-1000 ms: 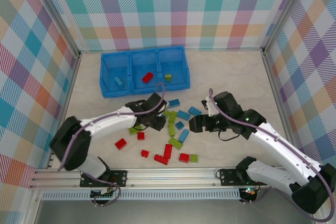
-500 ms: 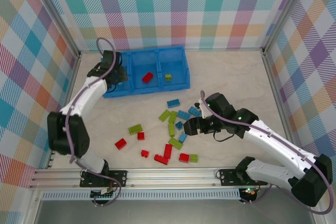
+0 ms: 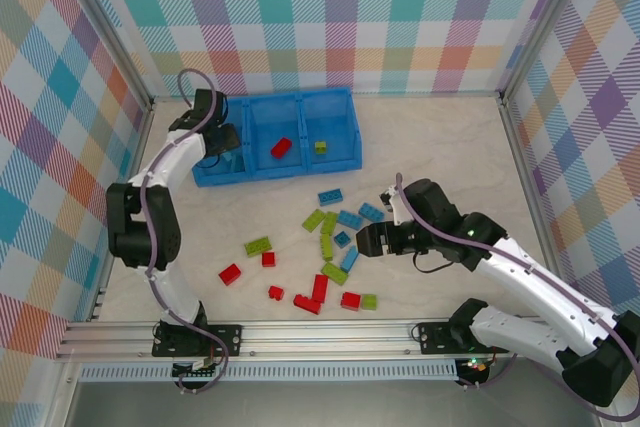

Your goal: Sort the legos into containers by color

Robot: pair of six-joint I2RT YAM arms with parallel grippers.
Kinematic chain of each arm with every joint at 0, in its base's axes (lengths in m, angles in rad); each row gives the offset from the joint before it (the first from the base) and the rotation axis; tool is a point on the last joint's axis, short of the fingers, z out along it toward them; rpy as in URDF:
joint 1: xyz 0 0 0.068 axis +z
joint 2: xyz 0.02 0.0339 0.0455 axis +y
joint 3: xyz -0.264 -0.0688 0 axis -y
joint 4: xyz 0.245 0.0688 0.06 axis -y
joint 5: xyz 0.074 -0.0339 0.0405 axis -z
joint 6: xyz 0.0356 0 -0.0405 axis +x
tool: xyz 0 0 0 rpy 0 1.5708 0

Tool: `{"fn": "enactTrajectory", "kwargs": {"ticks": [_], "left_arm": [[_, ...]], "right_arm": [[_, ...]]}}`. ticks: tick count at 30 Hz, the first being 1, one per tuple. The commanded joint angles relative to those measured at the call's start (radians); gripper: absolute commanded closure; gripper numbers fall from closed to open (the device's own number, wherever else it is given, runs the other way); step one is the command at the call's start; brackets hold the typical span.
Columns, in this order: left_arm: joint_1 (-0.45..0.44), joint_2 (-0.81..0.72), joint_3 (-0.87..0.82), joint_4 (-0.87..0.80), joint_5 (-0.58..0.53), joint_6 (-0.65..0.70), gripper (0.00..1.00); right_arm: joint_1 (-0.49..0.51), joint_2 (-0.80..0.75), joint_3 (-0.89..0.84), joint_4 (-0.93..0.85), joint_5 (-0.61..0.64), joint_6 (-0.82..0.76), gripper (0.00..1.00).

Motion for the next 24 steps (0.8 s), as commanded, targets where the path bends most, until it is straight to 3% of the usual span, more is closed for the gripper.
{"fn": "enactTrajectory", "kwargs": {"ticks": [1,5,10,15,19,24], "left_arm": [[-0.008,-0.202,-0.049,-0.022,0.08,-0.046,0.46],[-0.118,-0.43,-0.137,-0.02,0.166,-0.009,0.46],[-0.425,-0.63,-0.164,-0.167,0.167,0.233,0.45],[-0.643,-0.811,-0.283,-0.27,0.162,0.442,0.42],[-0.665,-0.973,-0.4,-0.289,0.266,0.524,0.3],[-0.669,-1.074,-0.494,-0.351,0.293,0.632,0.05]], "right_arm": [[0.013,0.028,0.015,-0.003,0.04,0.019,0.2],[0.029,0.102,0.038,0.005,0.114,0.018,0.21],[0.054,0.256,0.091,0.041,0.19,0.0,0.23],[0.1,0.444,0.194,0.085,0.203,-0.018,0.26],[0.158,0.586,0.28,0.108,0.228,0.005,0.31],[0.217,0.765,0.384,0.056,0.331,0.05,0.39]]}}
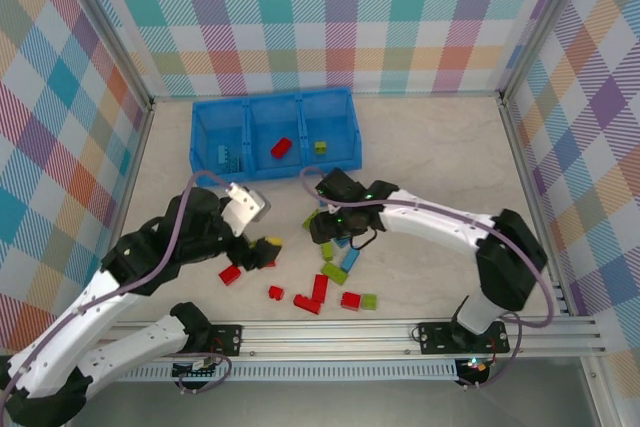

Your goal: Sort the legos into containers by color

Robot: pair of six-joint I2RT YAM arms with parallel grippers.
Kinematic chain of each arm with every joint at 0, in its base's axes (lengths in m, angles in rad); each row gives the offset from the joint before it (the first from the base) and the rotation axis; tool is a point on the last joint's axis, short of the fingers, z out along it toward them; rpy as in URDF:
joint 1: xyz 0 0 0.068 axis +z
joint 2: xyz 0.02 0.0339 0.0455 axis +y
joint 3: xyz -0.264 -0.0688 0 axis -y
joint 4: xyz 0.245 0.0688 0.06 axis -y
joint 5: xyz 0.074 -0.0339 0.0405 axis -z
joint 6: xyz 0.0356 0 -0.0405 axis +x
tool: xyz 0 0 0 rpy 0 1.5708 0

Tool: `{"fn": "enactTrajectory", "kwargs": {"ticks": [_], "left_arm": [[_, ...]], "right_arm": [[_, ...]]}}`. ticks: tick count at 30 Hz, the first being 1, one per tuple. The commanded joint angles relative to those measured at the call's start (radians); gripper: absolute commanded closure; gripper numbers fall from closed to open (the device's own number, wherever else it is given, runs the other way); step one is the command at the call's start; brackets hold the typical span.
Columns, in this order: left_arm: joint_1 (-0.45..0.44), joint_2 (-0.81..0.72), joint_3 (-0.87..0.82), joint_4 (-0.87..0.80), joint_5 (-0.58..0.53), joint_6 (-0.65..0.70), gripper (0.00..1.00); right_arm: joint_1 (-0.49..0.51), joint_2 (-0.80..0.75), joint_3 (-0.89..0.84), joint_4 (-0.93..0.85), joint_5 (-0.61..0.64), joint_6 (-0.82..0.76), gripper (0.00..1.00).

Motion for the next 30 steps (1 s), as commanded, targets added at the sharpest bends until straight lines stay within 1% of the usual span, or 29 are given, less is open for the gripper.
{"fn": "enactTrajectory", "kwargs": {"ticks": [1,3,4,5,6,7,13,17,18,20,21,22,24,25,26,30], "left_arm": [[-0.011,-0.029,-0.037,-0.06,0.039,0.125,0.03],[-0.013,-0.032,-0.061,-0.062,0.051,0.154,0.0],[-0.013,-0.033,-0.073,-0.054,0.059,0.16,0.0],[-0.013,-0.035,-0.09,-0.037,0.063,0.163,0.0],[-0.013,-0.037,-0.106,-0.019,0.075,0.169,0.0],[-0.012,-0.037,-0.115,-0.007,0.087,0.176,0.0],[-0.013,-0.04,-0.162,0.057,0.094,0.21,0.0],[-0.013,-0.046,-0.175,0.061,0.091,0.22,0.0],[-0.013,-0.052,-0.182,0.062,0.089,0.22,0.0],[-0.013,-0.064,-0.194,0.068,0.083,0.22,0.0],[-0.013,-0.073,-0.201,0.071,0.082,0.221,0.0],[-0.013,-0.081,-0.208,0.074,0.08,0.223,0.0],[-0.013,-0.092,-0.22,0.082,0.077,0.223,0.0],[-0.013,-0.096,-0.223,0.086,0.077,0.224,0.0],[-0.013,-0.097,-0.228,0.09,0.076,0.225,0.0],[-0.012,-0.088,-0.231,0.091,0.067,0.228,0.0]], "right_arm": [[0.032,0.088,0.06,-0.039,0.097,0.032,0.41],[0.039,0.135,0.085,-0.067,0.128,0.037,0.44],[0.04,0.149,0.091,-0.073,0.131,0.04,0.45],[0.041,0.164,0.095,-0.077,0.124,0.04,0.49],[0.043,0.176,0.096,-0.077,0.108,0.037,0.54],[0.046,0.187,0.097,-0.082,0.1,0.038,0.56],[0.063,0.246,0.108,-0.109,0.089,0.036,0.62],[0.069,0.284,0.13,-0.104,0.079,0.026,0.73],[0.069,0.291,0.136,-0.108,0.084,0.026,0.75],[0.069,0.295,0.145,-0.115,0.098,0.025,0.75],[0.069,0.293,0.148,-0.12,0.103,0.022,0.72],[0.069,0.29,0.154,-0.127,0.107,0.02,0.69],[0.069,0.283,0.162,-0.141,0.112,0.015,0.56],[0.069,0.279,0.161,-0.142,0.112,0.015,0.53],[0.069,0.275,0.159,-0.142,0.109,0.014,0.52],[0.071,0.263,0.145,-0.143,0.1,0.023,0.58]]}}
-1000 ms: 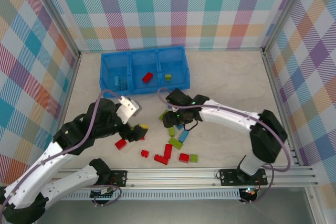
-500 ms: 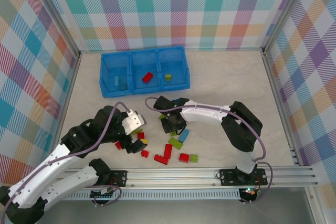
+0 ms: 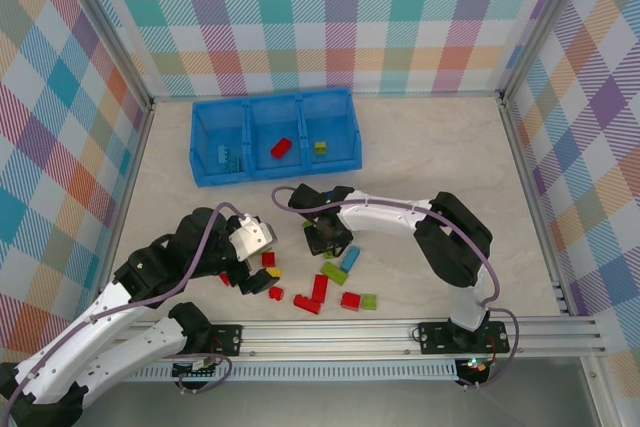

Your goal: Sort the legos into containers by color

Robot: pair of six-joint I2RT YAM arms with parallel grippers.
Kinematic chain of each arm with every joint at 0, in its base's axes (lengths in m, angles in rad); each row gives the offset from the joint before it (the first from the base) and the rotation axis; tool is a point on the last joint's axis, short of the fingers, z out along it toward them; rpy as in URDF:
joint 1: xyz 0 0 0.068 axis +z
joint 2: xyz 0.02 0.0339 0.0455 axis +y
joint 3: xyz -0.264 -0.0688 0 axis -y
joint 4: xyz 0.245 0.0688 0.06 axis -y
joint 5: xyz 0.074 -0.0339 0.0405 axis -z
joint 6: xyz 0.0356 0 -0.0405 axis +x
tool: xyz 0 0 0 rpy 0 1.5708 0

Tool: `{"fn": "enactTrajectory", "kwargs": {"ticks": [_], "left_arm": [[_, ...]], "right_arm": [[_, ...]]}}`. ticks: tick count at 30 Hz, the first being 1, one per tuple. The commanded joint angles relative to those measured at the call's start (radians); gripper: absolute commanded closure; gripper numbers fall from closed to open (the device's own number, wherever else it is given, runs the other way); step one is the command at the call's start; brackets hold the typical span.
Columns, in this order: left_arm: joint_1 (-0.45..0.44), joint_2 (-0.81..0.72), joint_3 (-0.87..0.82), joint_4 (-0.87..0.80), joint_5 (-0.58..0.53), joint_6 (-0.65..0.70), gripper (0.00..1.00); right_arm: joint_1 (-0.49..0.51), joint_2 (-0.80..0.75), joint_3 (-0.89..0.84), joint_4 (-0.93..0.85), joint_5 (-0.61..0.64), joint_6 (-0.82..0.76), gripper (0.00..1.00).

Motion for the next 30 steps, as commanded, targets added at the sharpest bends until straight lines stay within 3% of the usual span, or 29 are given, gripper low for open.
{"fn": "enactTrajectory", "kwargs": {"ticks": [1,9,17,25,28,30], "left_arm": [[-0.011,-0.001,-0.017,0.025,-0.001,0.023,0.0],[-0.011,0.0,-0.024,0.037,0.014,0.024,0.0],[-0.011,-0.016,-0.036,0.034,0.026,0.034,0.0],[-0.009,-0.08,-0.082,0.075,0.129,0.087,0.0],[-0.006,-0.084,-0.092,0.112,0.09,0.036,0.0],[0.01,-0.065,-0.1,0.156,0.009,-0.037,0.0]], "right_arm": [[0.01,-0.017,-0.003,-0.02,0.0,0.005,0.58],[0.013,0.017,-0.058,0.021,-0.001,0.015,0.52],[0.013,-0.024,-0.052,0.053,0.013,0.001,0.78],[-0.038,-0.278,-0.067,0.218,0.02,-0.108,0.82],[-0.109,-0.291,-0.036,0.296,0.045,-0.188,0.82],[-0.17,-0.262,-0.011,0.358,0.066,-0.231,0.82]]}}
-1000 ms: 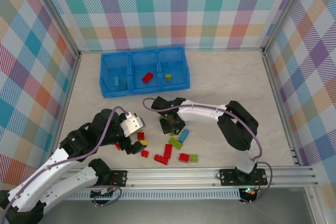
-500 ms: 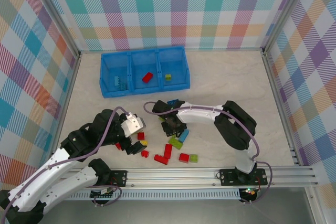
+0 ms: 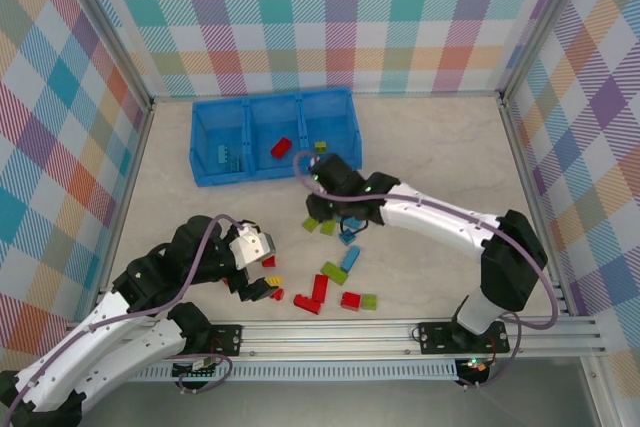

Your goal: Sort the legos into containers by color

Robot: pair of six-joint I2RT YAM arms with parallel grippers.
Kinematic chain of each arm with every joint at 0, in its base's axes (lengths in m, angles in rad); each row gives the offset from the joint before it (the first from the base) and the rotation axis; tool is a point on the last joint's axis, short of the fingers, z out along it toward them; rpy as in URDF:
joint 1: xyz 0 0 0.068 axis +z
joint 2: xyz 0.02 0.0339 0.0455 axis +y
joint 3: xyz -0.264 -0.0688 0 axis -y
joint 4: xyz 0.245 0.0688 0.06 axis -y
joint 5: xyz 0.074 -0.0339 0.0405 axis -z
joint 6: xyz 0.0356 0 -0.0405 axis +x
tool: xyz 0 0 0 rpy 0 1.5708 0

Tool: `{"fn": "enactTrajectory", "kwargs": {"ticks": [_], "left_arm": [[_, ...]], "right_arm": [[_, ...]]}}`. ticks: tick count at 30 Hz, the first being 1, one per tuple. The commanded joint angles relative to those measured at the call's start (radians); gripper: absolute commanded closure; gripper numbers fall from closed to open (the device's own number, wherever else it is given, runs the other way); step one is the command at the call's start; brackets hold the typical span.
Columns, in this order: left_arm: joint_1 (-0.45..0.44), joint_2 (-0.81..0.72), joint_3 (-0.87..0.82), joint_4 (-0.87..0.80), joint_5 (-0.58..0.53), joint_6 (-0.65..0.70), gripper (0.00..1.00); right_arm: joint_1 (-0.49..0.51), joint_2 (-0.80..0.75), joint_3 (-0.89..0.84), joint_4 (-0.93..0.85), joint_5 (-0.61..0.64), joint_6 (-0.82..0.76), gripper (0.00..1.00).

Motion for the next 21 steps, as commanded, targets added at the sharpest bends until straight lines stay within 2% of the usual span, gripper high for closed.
{"fn": "enactTrajectory", "kwargs": {"ticks": [1,4,6,10,14,17,21], "left_arm": [[0.024,0.028,-0.022,0.111,-0.125,-0.12,0.0],[0.079,0.079,-0.012,0.131,-0.26,-0.185,0.0],[0.113,0.102,0.004,0.128,-0.303,-0.205,0.0],[0.171,0.102,0.004,0.138,-0.329,-0.225,0.0],[0.188,0.077,-0.006,0.14,-0.354,-0.217,0.0],[0.189,0.061,-0.013,0.144,-0.37,-0.216,0.0],[0.189,0.071,-0.018,0.146,-0.388,-0.221,0.0]], "right_arm": [[-0.104,0.067,0.047,0.152,0.064,-0.115,0.82],[-0.181,0.155,0.128,0.209,0.109,-0.15,0.82],[-0.222,0.225,0.188,0.252,0.112,-0.17,0.83],[-0.268,0.395,0.369,0.23,0.088,-0.184,0.81],[-0.275,0.522,0.506,0.173,0.094,-0.204,0.75],[-0.28,0.566,0.564,0.13,0.094,-0.196,0.66],[-0.28,0.547,0.562,0.115,0.079,-0.184,0.62]]}}
